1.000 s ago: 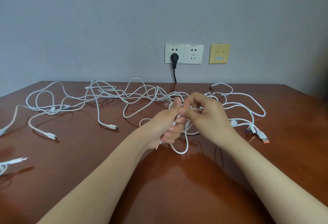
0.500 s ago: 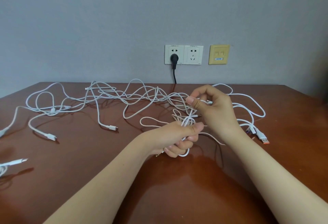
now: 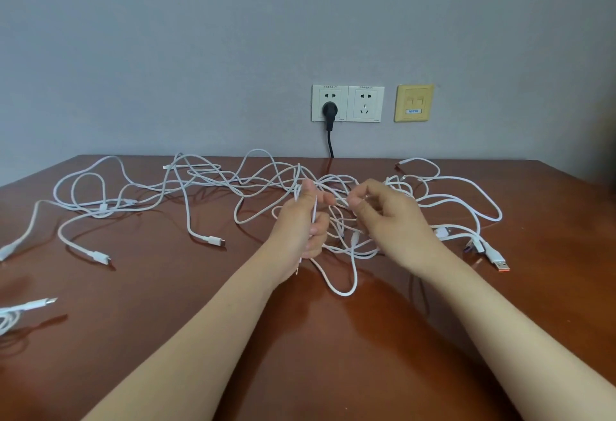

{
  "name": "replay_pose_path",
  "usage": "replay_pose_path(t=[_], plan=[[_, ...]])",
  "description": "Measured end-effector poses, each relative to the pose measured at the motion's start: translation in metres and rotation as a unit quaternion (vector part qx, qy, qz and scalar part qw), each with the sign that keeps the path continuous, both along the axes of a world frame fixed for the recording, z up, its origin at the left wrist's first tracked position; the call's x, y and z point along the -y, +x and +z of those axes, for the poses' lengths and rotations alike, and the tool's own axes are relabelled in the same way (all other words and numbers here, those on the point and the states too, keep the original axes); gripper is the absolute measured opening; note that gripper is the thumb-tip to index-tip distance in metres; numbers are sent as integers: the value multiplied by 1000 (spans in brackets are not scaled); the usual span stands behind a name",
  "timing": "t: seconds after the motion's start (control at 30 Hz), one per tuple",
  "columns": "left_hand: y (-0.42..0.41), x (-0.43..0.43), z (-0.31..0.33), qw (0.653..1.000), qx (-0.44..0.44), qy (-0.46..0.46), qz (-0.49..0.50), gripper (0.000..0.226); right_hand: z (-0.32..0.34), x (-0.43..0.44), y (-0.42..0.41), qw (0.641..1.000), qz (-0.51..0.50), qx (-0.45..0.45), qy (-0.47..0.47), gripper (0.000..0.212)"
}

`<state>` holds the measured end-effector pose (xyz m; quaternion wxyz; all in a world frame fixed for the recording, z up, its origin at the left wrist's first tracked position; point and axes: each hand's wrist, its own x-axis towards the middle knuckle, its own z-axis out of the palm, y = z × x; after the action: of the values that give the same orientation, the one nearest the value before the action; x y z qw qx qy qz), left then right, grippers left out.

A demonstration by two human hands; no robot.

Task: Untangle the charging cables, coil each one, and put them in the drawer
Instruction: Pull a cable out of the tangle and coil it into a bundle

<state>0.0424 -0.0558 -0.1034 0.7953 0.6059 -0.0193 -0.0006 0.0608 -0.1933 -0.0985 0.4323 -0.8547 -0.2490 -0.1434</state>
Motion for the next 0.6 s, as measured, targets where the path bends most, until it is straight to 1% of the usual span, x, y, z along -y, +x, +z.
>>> replay_pose_path(t=[0.07,0.13,0.27,0.47,0.53,0.6], plan=[[0,2,-1,1000,3,13,25,48,-3,-2,-5,992,-5,59,-110,9],[1,4,-1,998,19,27,45,49,-5,-6,-10,985,3,77,-153,10],[4,6,-1,991,43,60,115,48,-5,-9,-12,987,6,72,-146,10],[12,3,-8,963,56,159,210,50,-5,-9,-13,986,22,83,-145,12],[11,2,-7,962,44,147,225,49,-4,-10,-13,986,20,84,-140,11],[10,1,-6,966,22,109,233,49,-4,-10,-13,987,18,79,-136,11]])
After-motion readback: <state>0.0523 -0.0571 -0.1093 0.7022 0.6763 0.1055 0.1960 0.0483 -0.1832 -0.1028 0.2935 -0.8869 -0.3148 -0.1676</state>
